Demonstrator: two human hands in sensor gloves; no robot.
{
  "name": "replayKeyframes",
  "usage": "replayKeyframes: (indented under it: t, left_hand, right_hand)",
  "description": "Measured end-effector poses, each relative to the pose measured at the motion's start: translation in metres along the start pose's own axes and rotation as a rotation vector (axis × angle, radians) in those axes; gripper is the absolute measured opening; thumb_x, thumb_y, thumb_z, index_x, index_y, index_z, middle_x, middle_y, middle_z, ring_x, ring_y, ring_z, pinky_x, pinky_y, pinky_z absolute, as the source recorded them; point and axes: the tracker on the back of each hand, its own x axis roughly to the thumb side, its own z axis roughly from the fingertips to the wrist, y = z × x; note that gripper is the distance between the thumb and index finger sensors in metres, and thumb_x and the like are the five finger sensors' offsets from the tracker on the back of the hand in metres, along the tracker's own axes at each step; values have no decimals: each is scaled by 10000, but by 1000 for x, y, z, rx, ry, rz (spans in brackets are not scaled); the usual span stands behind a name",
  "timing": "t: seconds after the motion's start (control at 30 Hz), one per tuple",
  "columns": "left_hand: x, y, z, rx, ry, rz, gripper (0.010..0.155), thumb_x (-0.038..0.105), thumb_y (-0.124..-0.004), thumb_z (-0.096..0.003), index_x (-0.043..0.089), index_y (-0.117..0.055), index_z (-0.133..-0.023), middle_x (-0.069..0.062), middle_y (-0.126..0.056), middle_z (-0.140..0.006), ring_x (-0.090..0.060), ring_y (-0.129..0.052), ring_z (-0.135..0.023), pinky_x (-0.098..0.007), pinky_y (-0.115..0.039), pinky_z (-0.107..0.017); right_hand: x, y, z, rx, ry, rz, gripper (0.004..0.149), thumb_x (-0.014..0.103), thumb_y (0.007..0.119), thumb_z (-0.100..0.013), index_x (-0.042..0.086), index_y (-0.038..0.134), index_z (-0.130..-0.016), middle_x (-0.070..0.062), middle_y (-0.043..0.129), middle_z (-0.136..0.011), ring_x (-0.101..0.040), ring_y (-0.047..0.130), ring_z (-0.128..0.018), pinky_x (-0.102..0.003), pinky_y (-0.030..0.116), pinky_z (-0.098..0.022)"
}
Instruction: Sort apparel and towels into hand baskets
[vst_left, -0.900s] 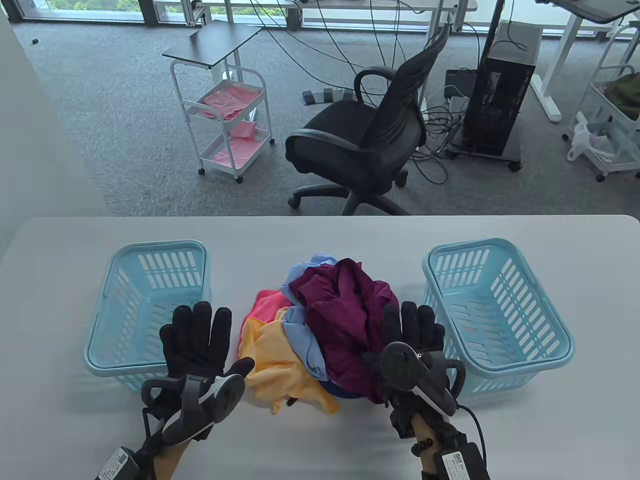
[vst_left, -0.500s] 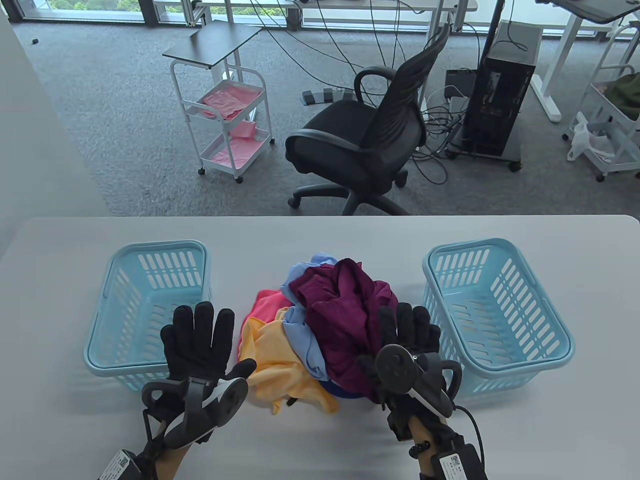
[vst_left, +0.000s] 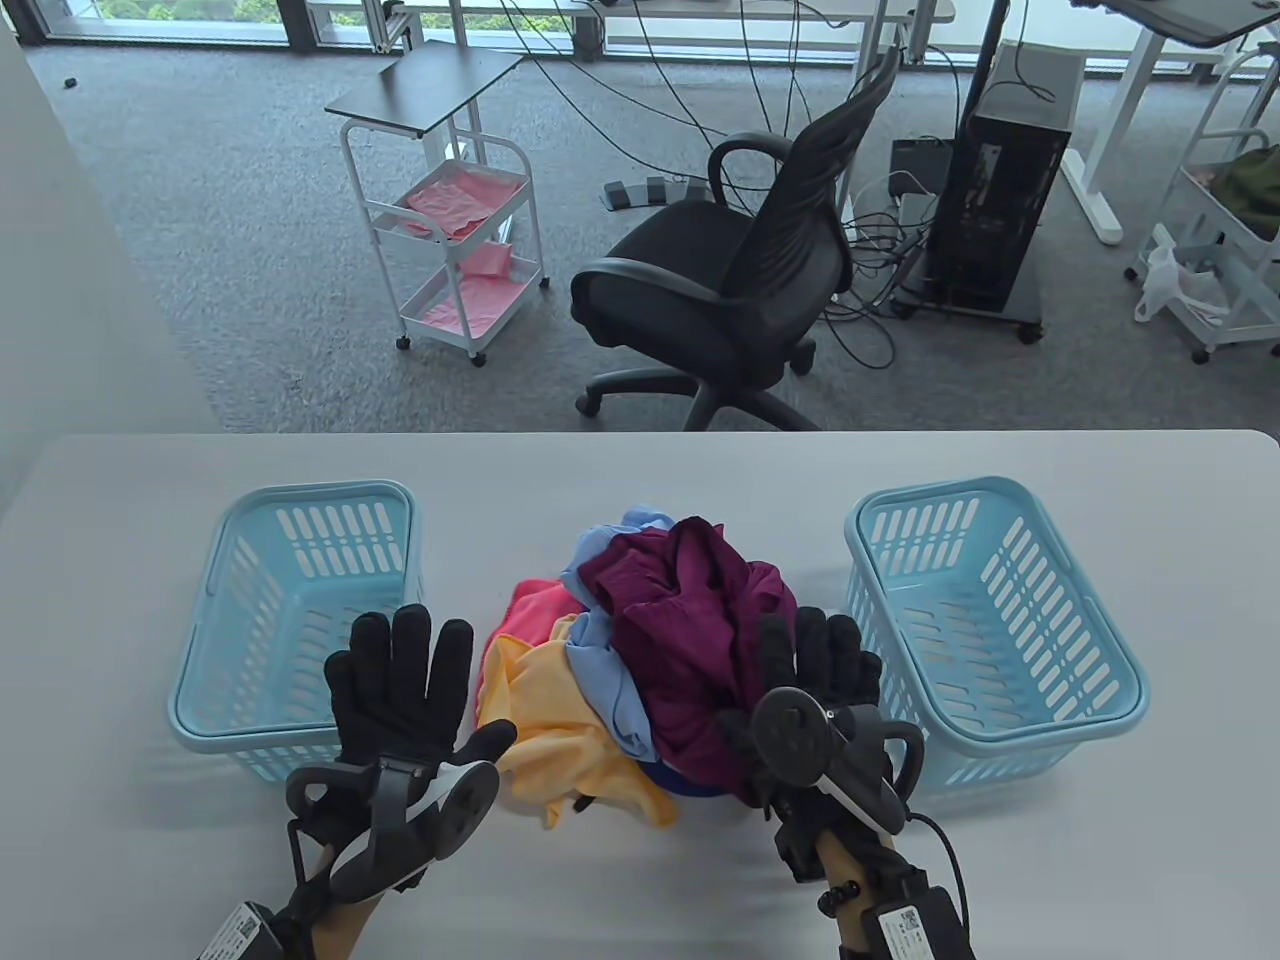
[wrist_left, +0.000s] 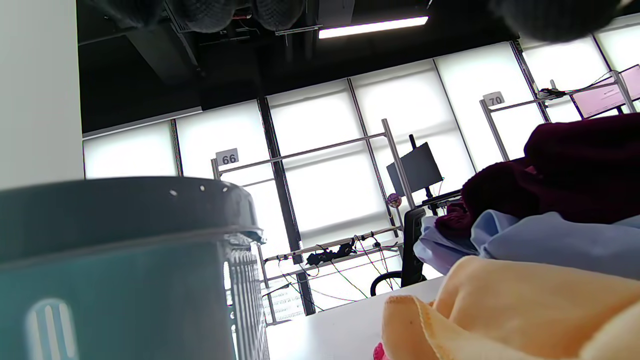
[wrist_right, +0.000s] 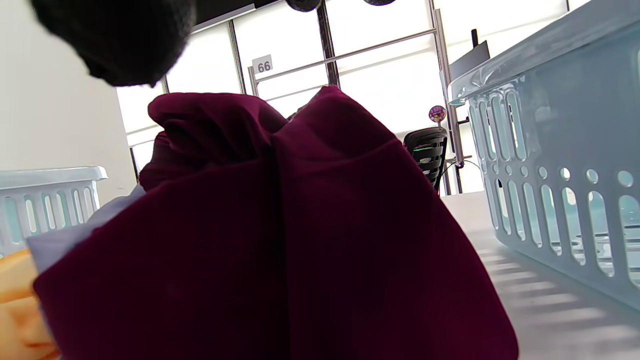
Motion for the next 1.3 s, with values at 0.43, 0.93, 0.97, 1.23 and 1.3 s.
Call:
replayKeyframes:
  t: [0.43,0.93,0.97,1.23,1.3]
  left_hand:
    - [2,2,1,6,-2,3,971,692,-620,-420,153,-234,-1130,-280,-321,-1185,-626,-457,-1066,-734,-495,-732]
    - [2,1,0,5,3,11,963,688,-620,-421,153,-249,-1130,-277,-341,-1184,-615,-484,-1065,-729,-509,-732]
    - [1,1,0,5,7,13,963,689,-619,-422,154,-247,-1131,-276,-340,-1185,-613,-484,-1068,-729,-508,-733]
    - [-4,5,-1,8,25,21,964,690,-617,-422,154,-248,-1132,-280,-341,-1184,-616,-486,-1066,-729,-510,-732]
    - [-5,5,-1,10,31,28,964,689,-617,-423,149,-249,-1133,-281,-342,-1184,-616,-487,-1066,-729,-510,-733]
  right_hand:
    - [-3,-5,1,-19,17,-14,933,552,780,-350,144,318,-1051,-262,239,-1080,-559,283,-978,-707,355,-702]
    - [1,-7,-4,19,73,-93,1003,600,775,-333,129,265,-1058,-325,278,-1069,-630,420,-954,-760,490,-665]
    - [3,-8,-7,31,84,-106,1020,606,780,-329,132,251,-1060,-328,276,-1070,-637,430,-951,-768,499,-659]
    - [28,0,-57,246,124,-36,1129,614,835,-274,180,141,-1052,-352,196,-1068,-710,431,-917,-807,551,-624]
    - [36,8,-73,335,140,4,1163,610,847,-257,201,87,-1036,-359,167,-1061,-732,438,-901,-824,569,-604]
